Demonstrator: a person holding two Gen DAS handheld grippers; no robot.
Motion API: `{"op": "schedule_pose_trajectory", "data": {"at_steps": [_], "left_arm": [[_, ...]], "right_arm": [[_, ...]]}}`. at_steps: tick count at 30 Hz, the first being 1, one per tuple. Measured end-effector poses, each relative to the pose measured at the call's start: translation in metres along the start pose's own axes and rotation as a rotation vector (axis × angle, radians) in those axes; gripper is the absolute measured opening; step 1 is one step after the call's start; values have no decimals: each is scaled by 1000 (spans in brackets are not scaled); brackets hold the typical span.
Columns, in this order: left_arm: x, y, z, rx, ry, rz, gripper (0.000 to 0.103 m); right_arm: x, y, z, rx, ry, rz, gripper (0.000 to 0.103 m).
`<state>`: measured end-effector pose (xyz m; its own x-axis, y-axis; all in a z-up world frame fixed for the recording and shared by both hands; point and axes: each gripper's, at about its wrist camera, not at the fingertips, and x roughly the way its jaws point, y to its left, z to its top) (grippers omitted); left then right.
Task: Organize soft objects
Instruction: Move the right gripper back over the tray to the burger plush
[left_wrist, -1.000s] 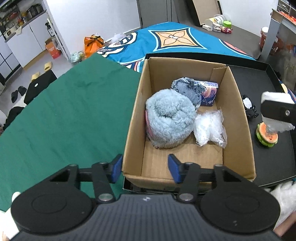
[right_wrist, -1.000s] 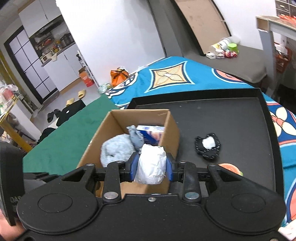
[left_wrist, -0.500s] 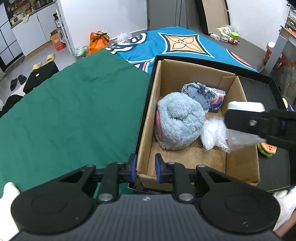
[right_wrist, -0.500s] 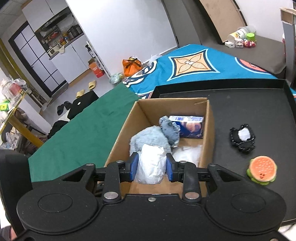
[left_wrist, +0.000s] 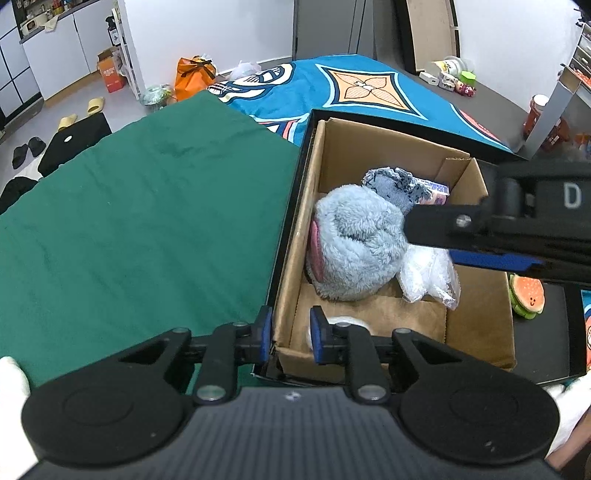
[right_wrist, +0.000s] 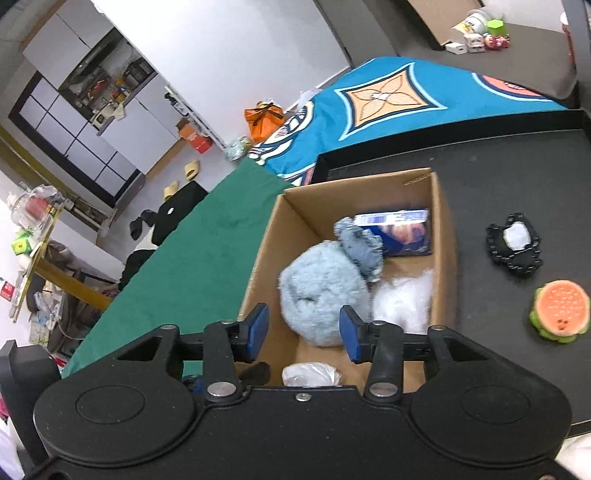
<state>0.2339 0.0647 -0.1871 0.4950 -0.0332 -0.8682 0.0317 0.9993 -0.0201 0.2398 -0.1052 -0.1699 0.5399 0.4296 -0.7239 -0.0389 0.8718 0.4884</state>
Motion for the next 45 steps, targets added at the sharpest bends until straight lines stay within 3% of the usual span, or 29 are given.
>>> {"op": "schedule_pose_trajectory", "data": {"at_steps": [8,15,20,25,30,37,45], "left_arm": [[-1,-4,0,22,-3,14,26],[-3,-11,1,44,-3,47,36],[-5,-18,1,70,-12,79,51],[-8,-28,2,119,-24,89,77],[-8,-34,3,143,-22,102,82],[-11,-41,1,175,-49,110,91],[-5,-55,3,227,-57,173,93]], "right_arm": [[-22,-21,6,-57,-11,-62,49],[-34,-42,11,-91,-2,-99,50],[-38,-49,13,-133,9,-109,54],[-40,-63,14,-164,24,-121,59],[-36,-91,7,-155,30,-156,65],[-28,-111,1,-156,4,-230,86],[-13,-135,-2,-128,18,-302,91]]}}
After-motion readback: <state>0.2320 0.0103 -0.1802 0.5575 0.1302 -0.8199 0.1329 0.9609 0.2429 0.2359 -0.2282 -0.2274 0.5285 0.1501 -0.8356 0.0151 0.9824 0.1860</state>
